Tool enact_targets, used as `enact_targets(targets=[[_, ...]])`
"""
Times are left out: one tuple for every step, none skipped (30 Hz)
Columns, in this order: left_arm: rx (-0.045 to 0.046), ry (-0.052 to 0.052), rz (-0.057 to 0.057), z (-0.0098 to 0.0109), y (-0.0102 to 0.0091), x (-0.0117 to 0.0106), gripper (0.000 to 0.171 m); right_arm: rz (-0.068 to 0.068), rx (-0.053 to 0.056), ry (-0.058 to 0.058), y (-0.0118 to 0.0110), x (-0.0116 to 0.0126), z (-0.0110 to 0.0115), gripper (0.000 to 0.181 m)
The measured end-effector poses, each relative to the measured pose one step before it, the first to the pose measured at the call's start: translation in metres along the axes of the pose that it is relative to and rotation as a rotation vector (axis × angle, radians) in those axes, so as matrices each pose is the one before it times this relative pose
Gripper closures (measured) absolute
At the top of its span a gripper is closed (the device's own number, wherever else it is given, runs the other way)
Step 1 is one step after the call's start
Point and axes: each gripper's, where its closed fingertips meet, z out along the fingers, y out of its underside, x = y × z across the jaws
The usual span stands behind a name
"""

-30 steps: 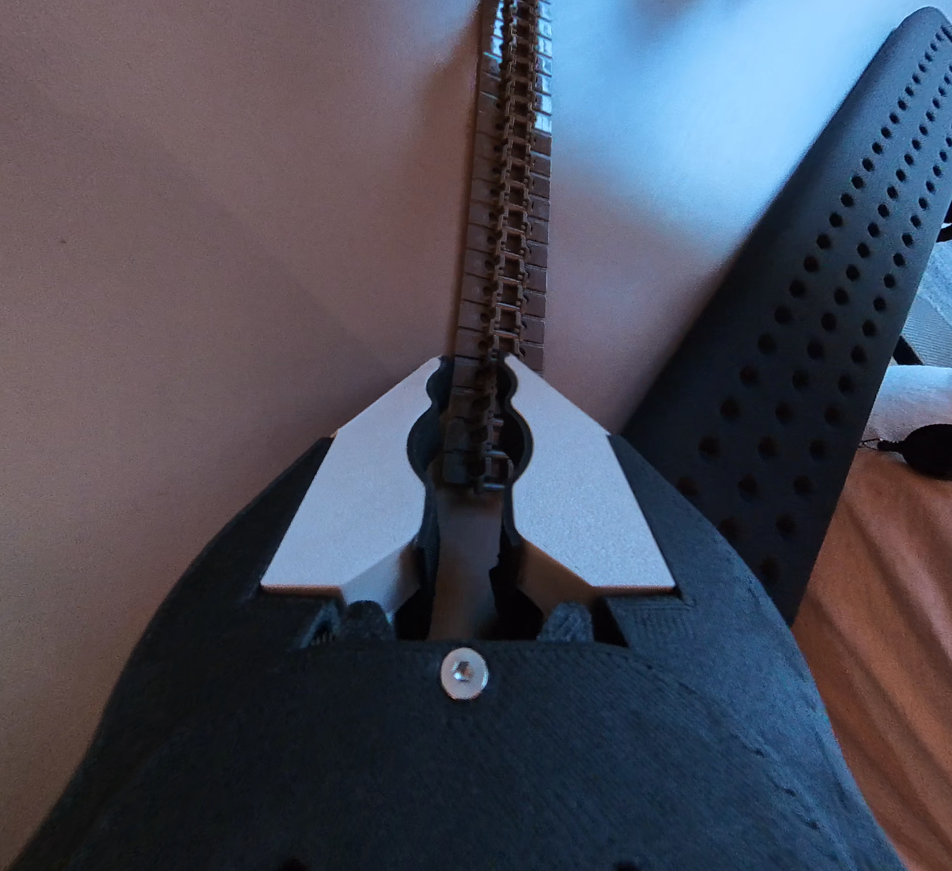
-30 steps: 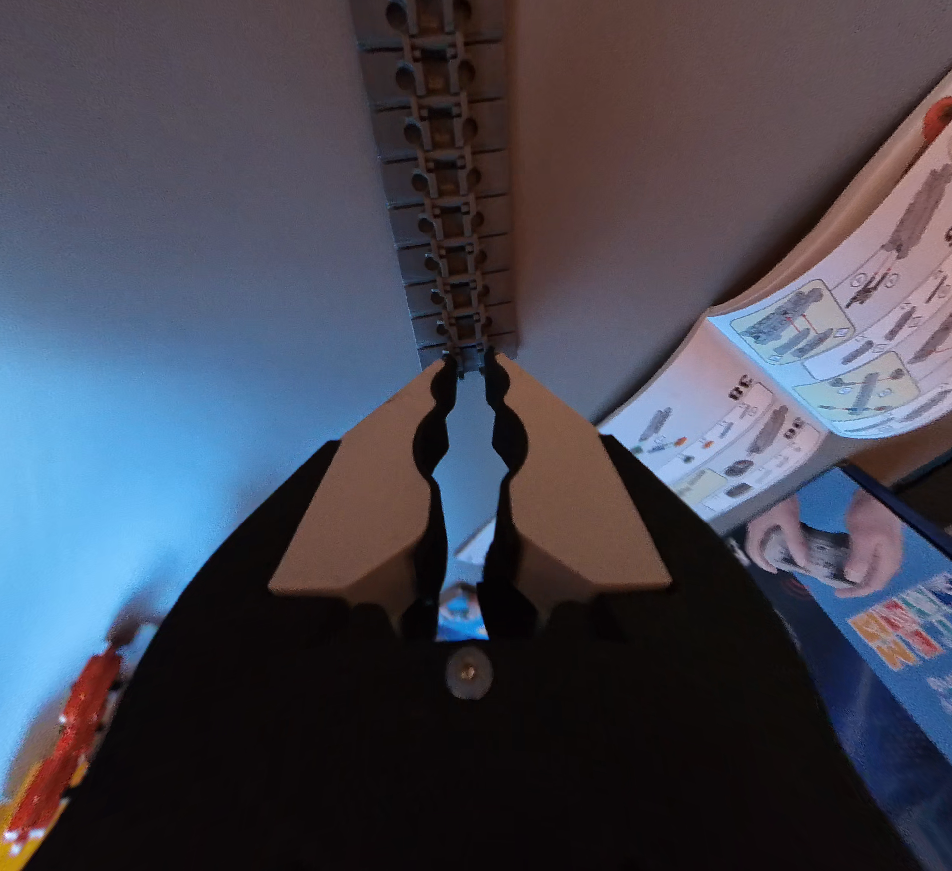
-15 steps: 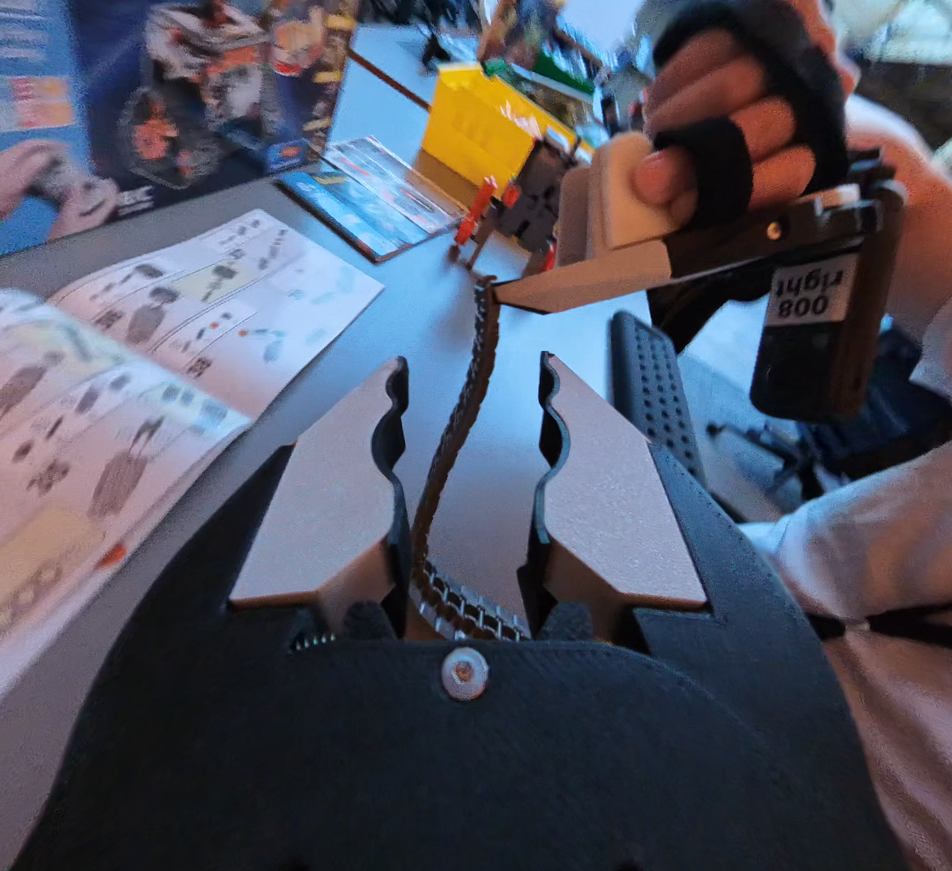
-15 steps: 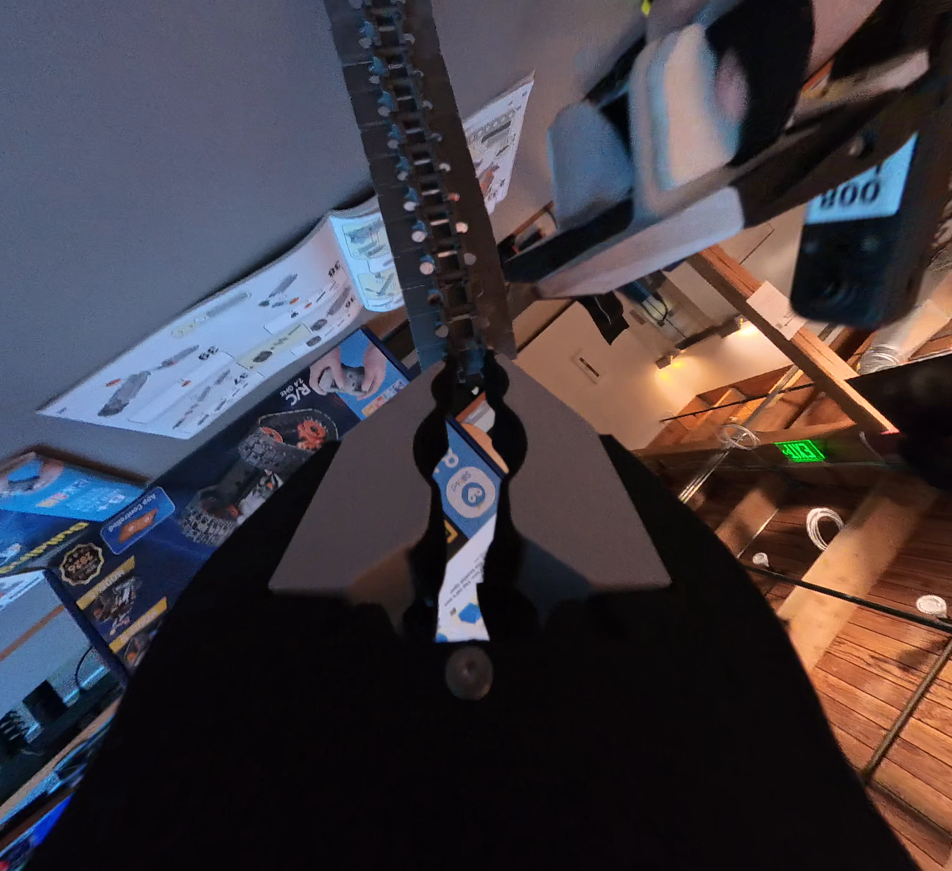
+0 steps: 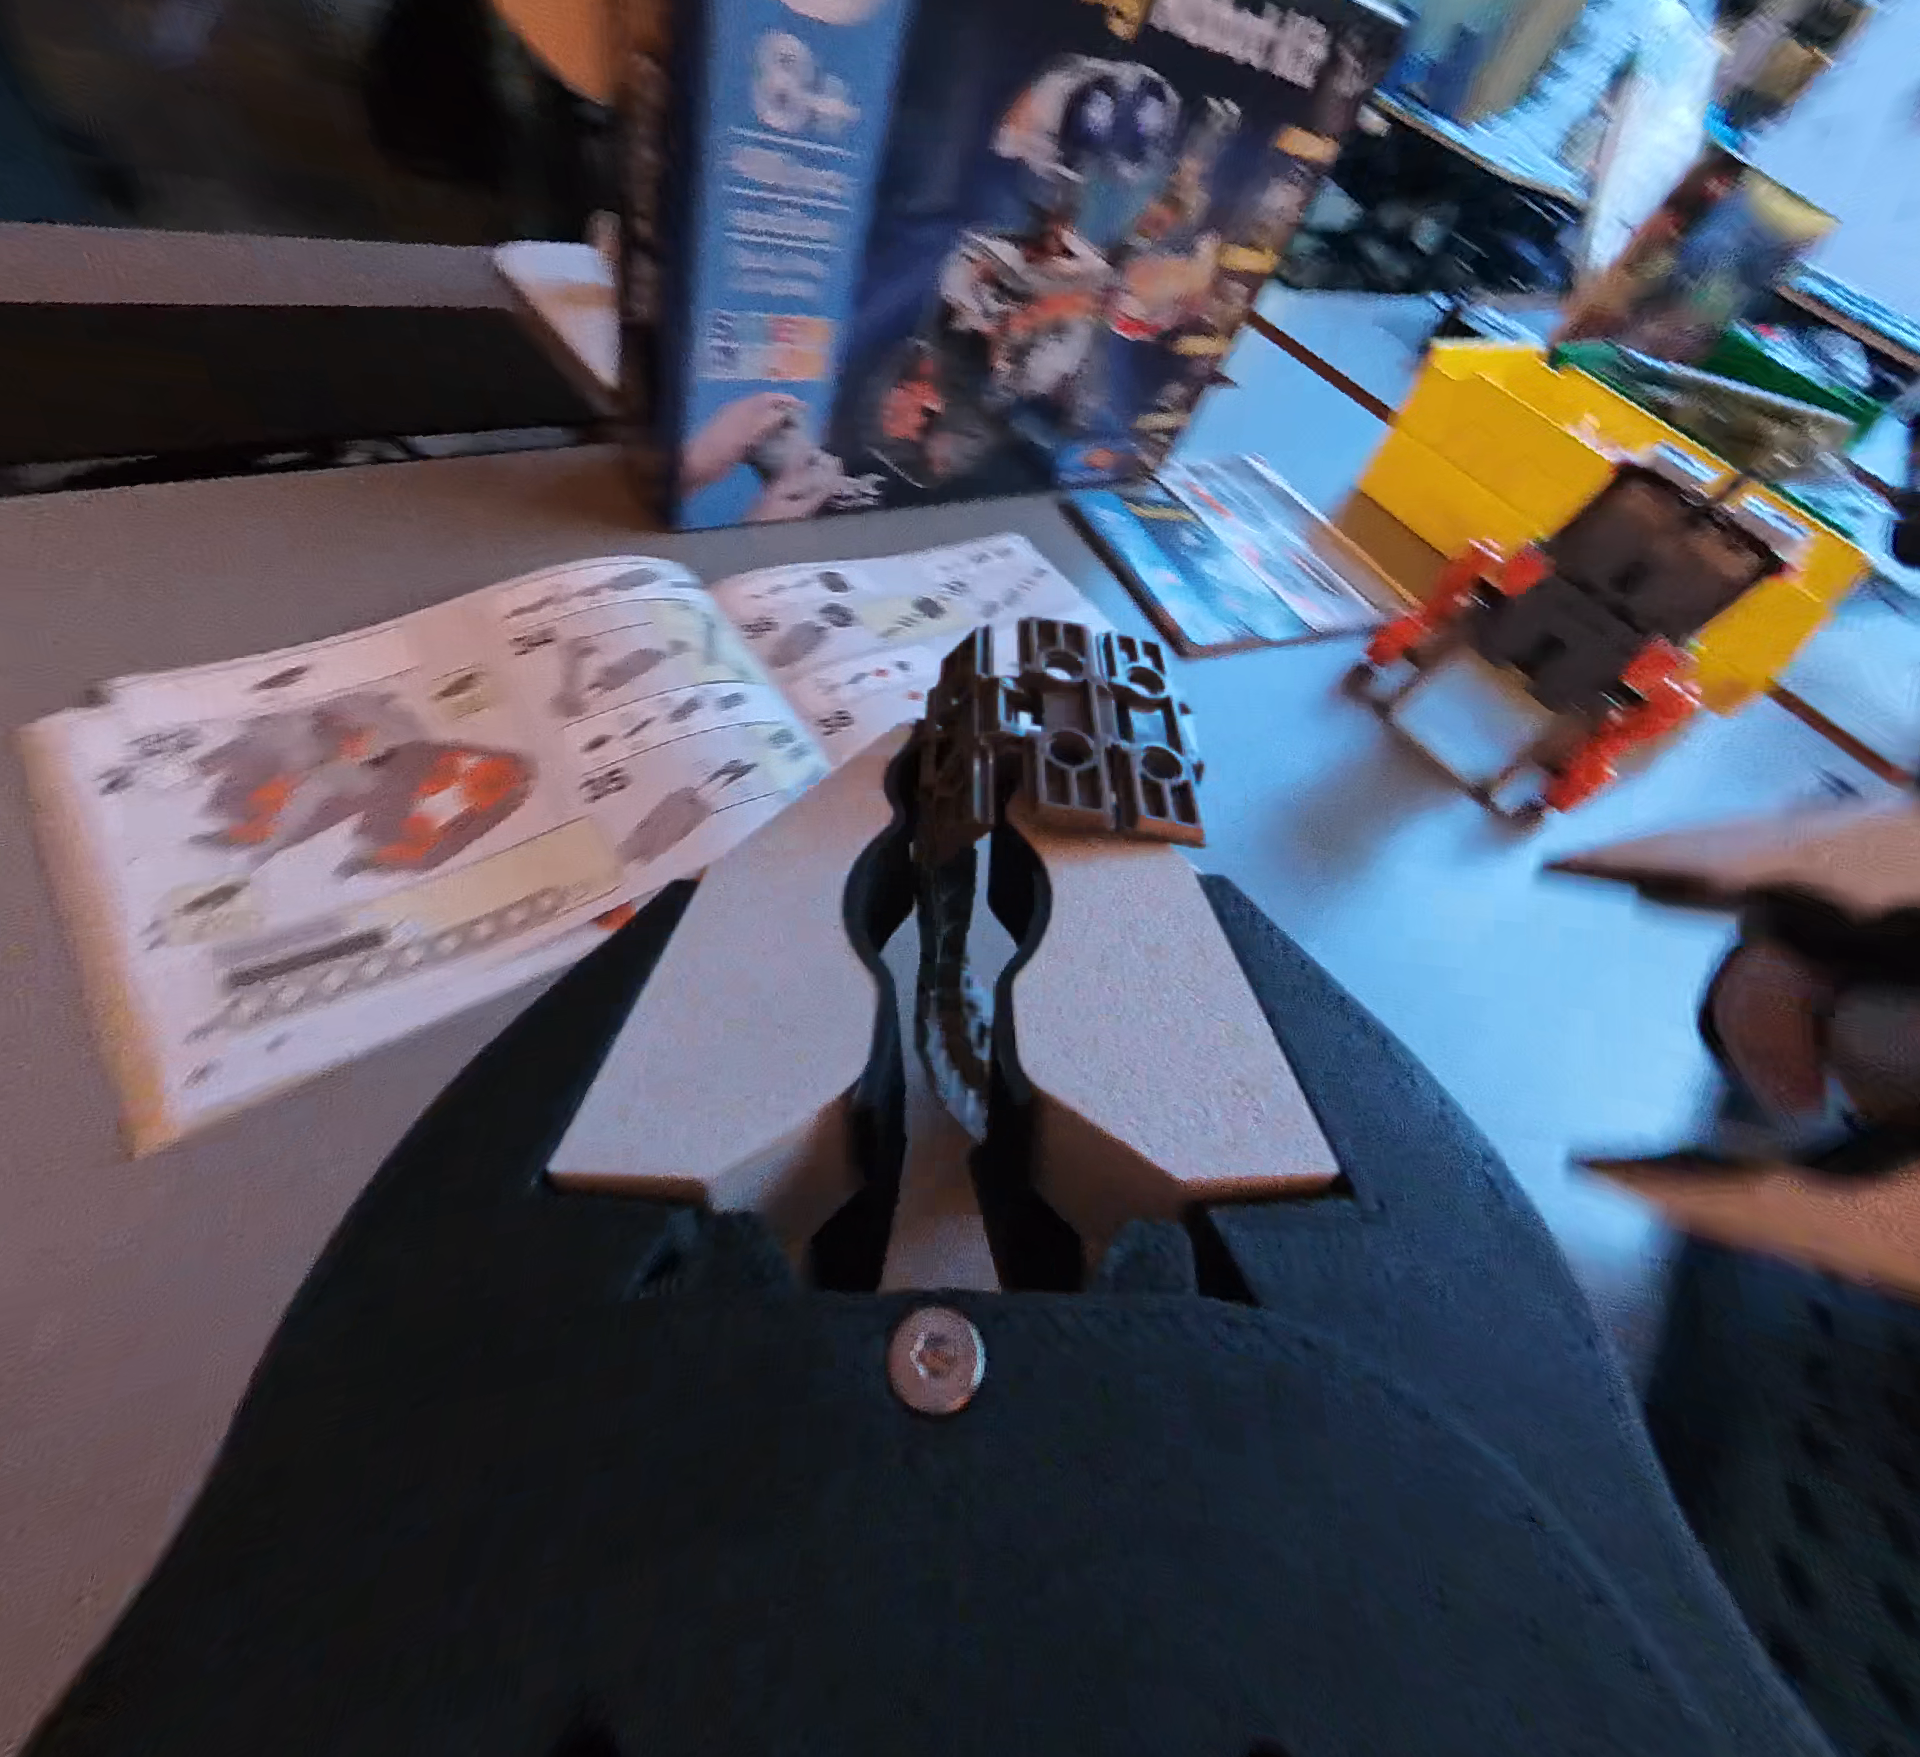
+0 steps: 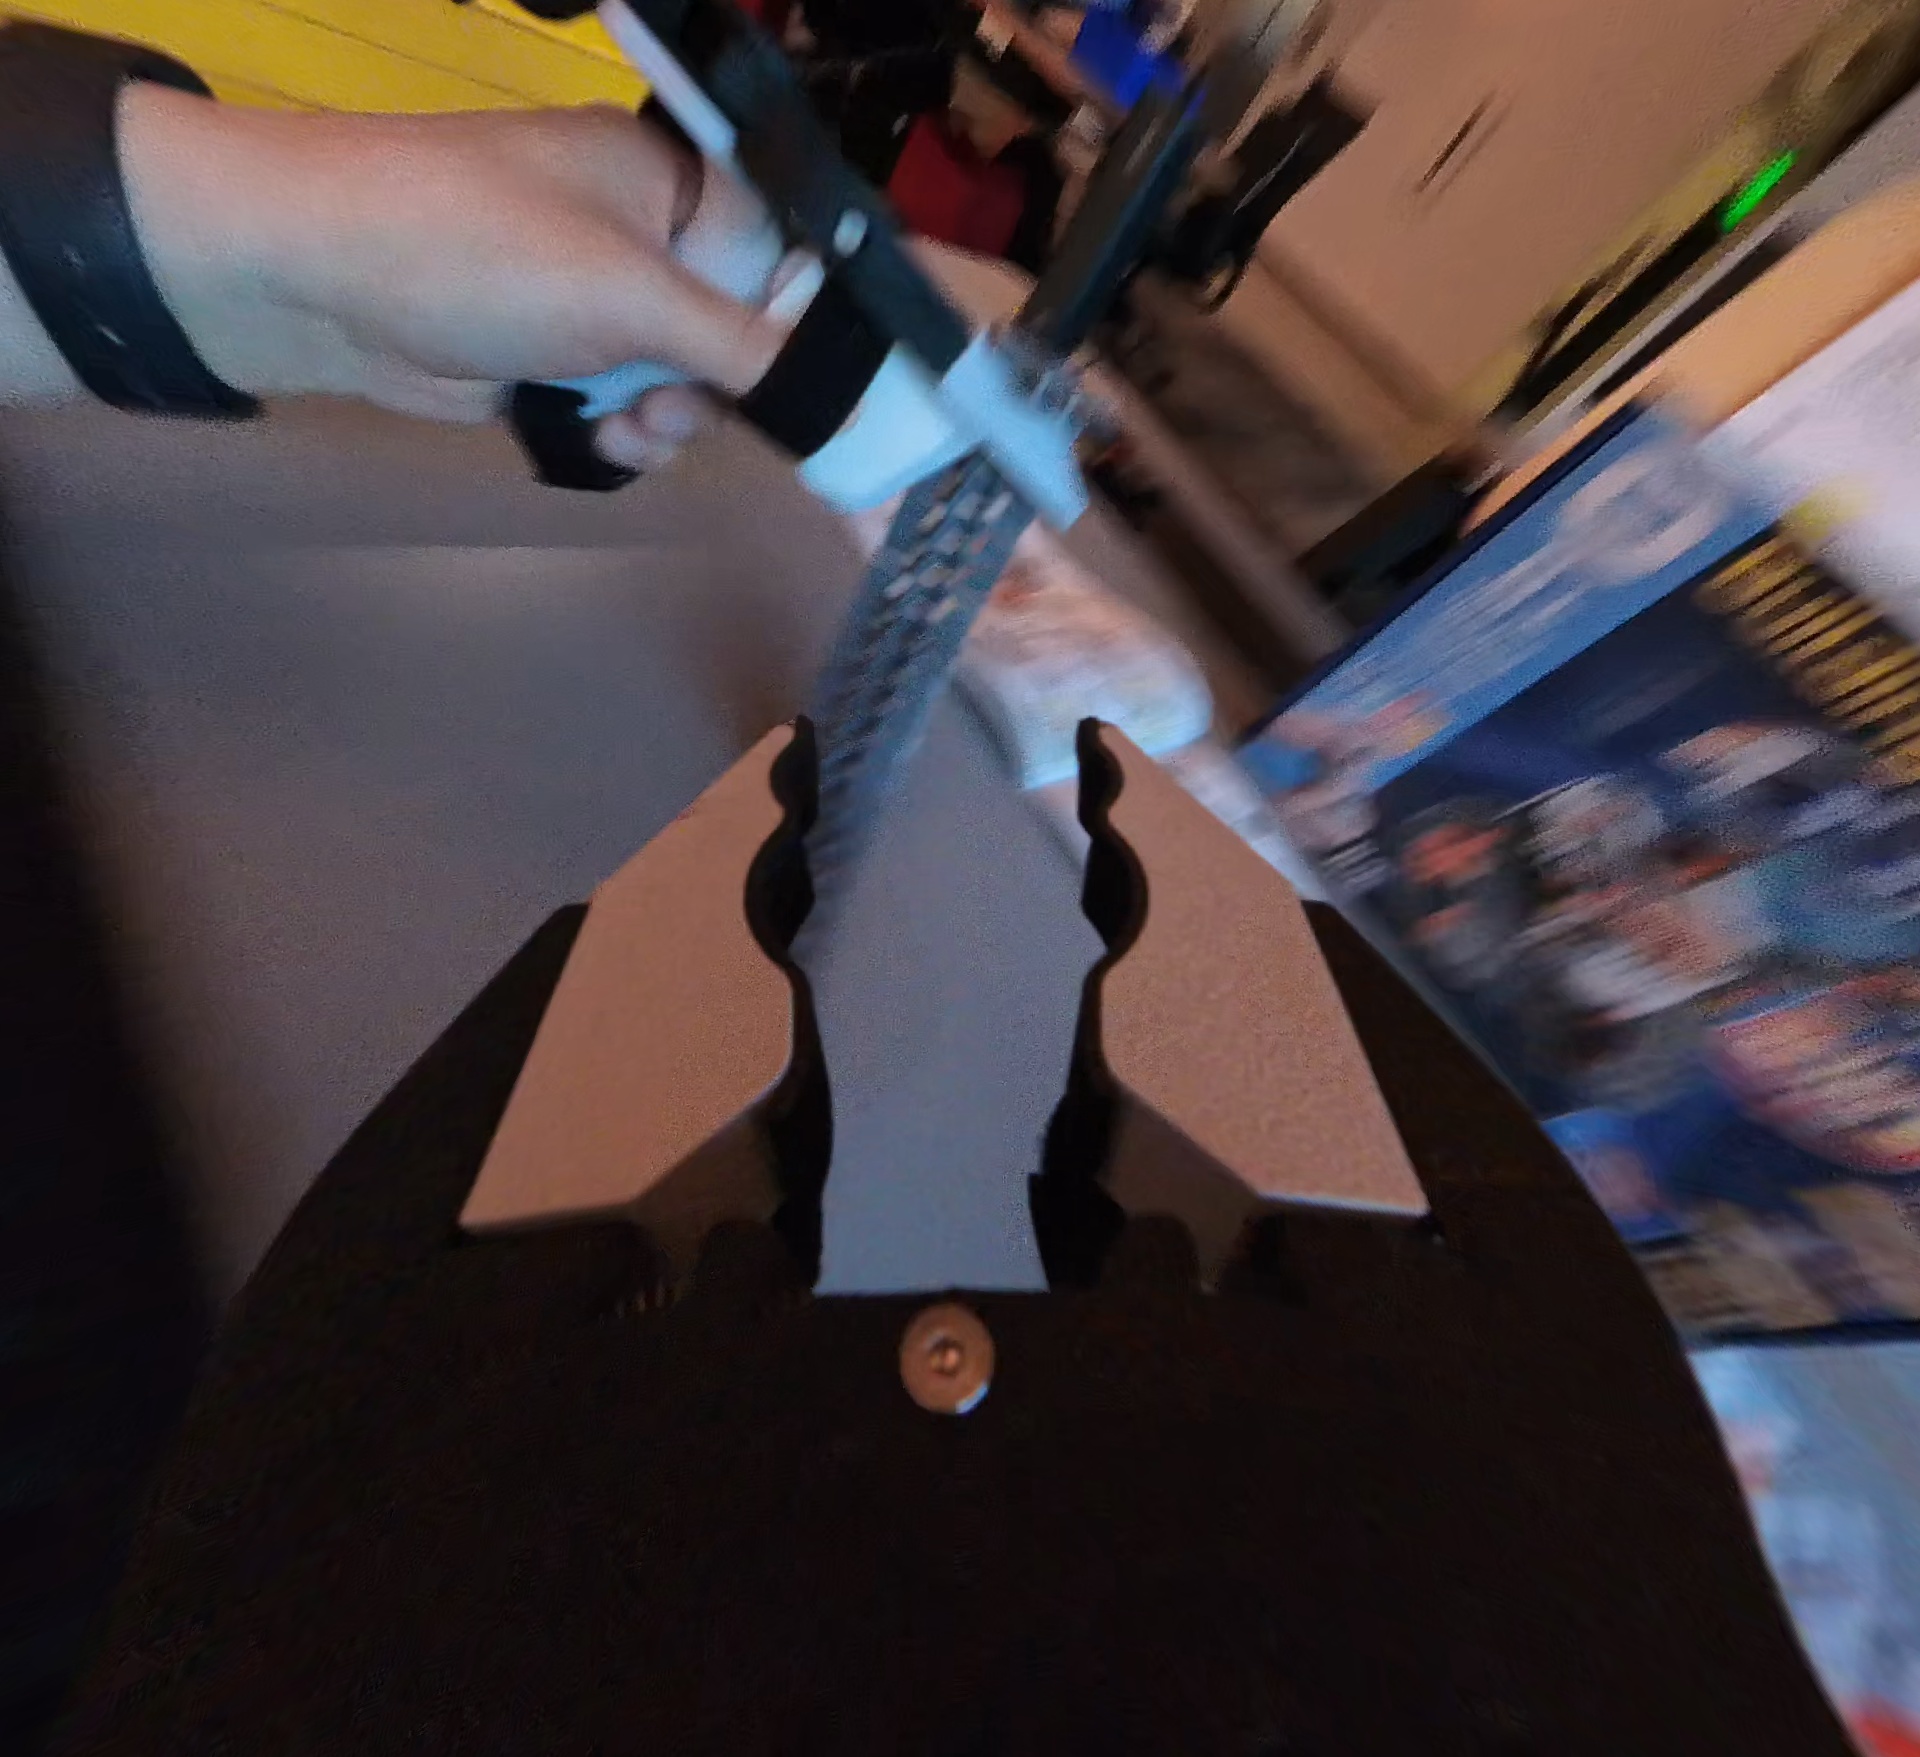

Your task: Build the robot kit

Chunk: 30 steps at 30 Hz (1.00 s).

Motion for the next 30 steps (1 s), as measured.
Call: enact_targets(targets=[[0.02187,-0.0778,0.001,-0.00804,0.00308,-0.0072,0.167,0.0881,-0.0513,-0.0429,0.01376,-0.01956,0.00387,0.131],[0.0067,-0.1106,0.005,-0.00845,0.00608,-0.01195,0.167,0.0334,-0.0757,-0.0348,0.01679,-0.01631,0.00557,0.131],[0.01262,-0.0748,0.0061,-0.0076,0.00628,-0.00703,0.167,-0.0096,-0.0929,-0.0126,0.01822,-0.01022,0.00638,0.131],[0.01191,-0.0301,-0.002,-0.0065,0.00643,-0.00125,0.167,-0.0344,-0.0868,0.0122,0.01675,-0.00359,0.00721,0.131],[0.00295,-0.0247,-0.0215,-0.00591,0.00682,-0.00182,0.167,-0.0387,-0.0689,0.0005,0.01349,-0.00239,0.00753,0.13],[-0.0006,-0.0056,-0.0357,-0.00528,0.00617,-0.00032,0.167,-0.0178,-0.0446,0.0085,0.00876,0.00147,0.00596,0.131],[-0.00149,0.0029,-0.0419,-0.00447,0.00563,-0.0006,0.167,0.0124,0.0016,0.0103,0.00118,0.00408,0.00289,0.138],[-0.00429,0.0019,-0.0411,-0.00331,0.00599,-0.00186,0.167,0.0356,0.0121,-0.0311,-0.00178,-0.00022,0.00157,0.138],[-0.00376,0.0034,-0.034,-0.00184,0.00531,-0.00249,0.167,0.0561,0.0066,-0.0471,-0.00216,-0.00161,0.00174,0.137],[-0.00442,-0.0041,-0.0305,-0.00072,0.00416,-0.00468,0.167,0.053,0.0049,-0.0384,-0.00153,0.00048,0.00287,0.136],[-0.00111,0.0016,-0.0346,-0.00019,0.00053,-0.00465,0.167,0.0424,-0.0114,-0.0198,0.0012,0.00321,0.00324,0.134],[-0.00121,-0.0008,-0.036,-0.00016,-0.00154,-0.00521,0.167,0.0289,-0.0227,-0.0121,0.00298,0.00337,0.00289,0.133],[-0.00155,-0.0037,-0.0284,0.00034,-0.00073,-0.00564,0.167,0.0207,0.0013,-0.0216,-0.00022,0.00073,0.00221,0.134],[0.00151,-0.0041,-0.0351,-0.00024,-0.00019,-0.0054,0.167,0.0281,0.0126,-0.0331,-0.00057,-0.00194,0.00139,0.136],[0.00325,0.0133,-0.0459,-0.00088,0.00023,-0.0023,0.167,0.0244,-0.0017,-0.0404,0.00202,-0.00362,0.00061,0.144],[-0.00332,0.0191,-0.0499,-0.00118,0.00147,-0.0017,0.167,0.0068,0.0153,-0.0139,0.00022,0.00027,-0.00115,0.147],[-0.01169,0.0155,-0.0428,-0.00122,0.00249,-0.00209,0.167,-0.0192,0.0029,-0.0022,0.00198,0.00192,-0.00194,0.147],[-0.01432,0.011,-0.0332,-0.00157,0.00259,-0.00284,0.167,-0.0268,-0.003,0.0018,0.00272,0.00271,-0.00305,0.151],[-0.00901,0.0104,-0.0254,-0.00225,0.00137,-0.00272,0.164,-0.0252,-0.007,0.0017,0.00349,0.00334,-0.00374,0.151],[-0.00302,0.0222,-0.0151,-0.00305,0.00016,-0.00063,0.16,-0.0257,-0.006,-0.0045,0.00386,0.00296,-0.00406,0.153],[-0.00617,0.006,-0.0114,-0.0032,0.00055,-0.0026,0.157,-0.0226,-0.001,-0.0008,0.0041,0.00403,-0.00404,0.153],[-0.00569,-0.0086,-0.0058,-0.00301,0.00086,-0.00458,0.155,-0.008,-0.0012,0.0027,0.00437,0.00532,-0.00419,0.153],[-0.00526,-0.0062,-0.0091,-0.00257,0.00123,-0.00389,0.156,0.0022,-0.0019,-0.0068,0.00439,0.00382,-0.00383,0.153],[-0.00134,0.0021,-0.0129,-0.00232,0.00078,-0.0021,0.158,-0.0018,0.0008,-0.016,0.00372,0.00177,-0.00371,0.153],[-0.00214,0.0004,-0.0097,-0.00172,0.00091,-0.00167,0.159,-0.007,-0.0025,0.0046,0.00339,0.00339,-0.00488,0.149],[-0.00388,-0.0004,-0.0037,-0.00112,0.00124,-0.00124,0.161,-0.0108,0.0007,0.0173,0.0015,0.00313,-0.00793,0.139],[-0.0054,-0.0037,-0.0012,-0.00036,0.00124,-0.00139,0.162,-0.0181,0.0194,0.0103,-0.00271,-0.00039,-0.01353,0.138],[-0.00512,-0.0075,-0.0008,-0.00008,0.00081,-0.00175,0.162,-0.0302,0.0569,0.0204,-0.00915,-0.00089,-0.02021,0.138],[-0.00371,-0.0011,-0.0023,0.00039,0.00032,-0.00098,0.162,-0.0318,0.0762,0.0669,-0.01156,0.0059,-0.02646,0.136],[-0.00384,-0.0002,-0.0055,0.0006,0.00032,-0.0008,0.162,-0.0238,0.0725,0.1141,-0.01058,0.01623,-0.03118,0.132]])
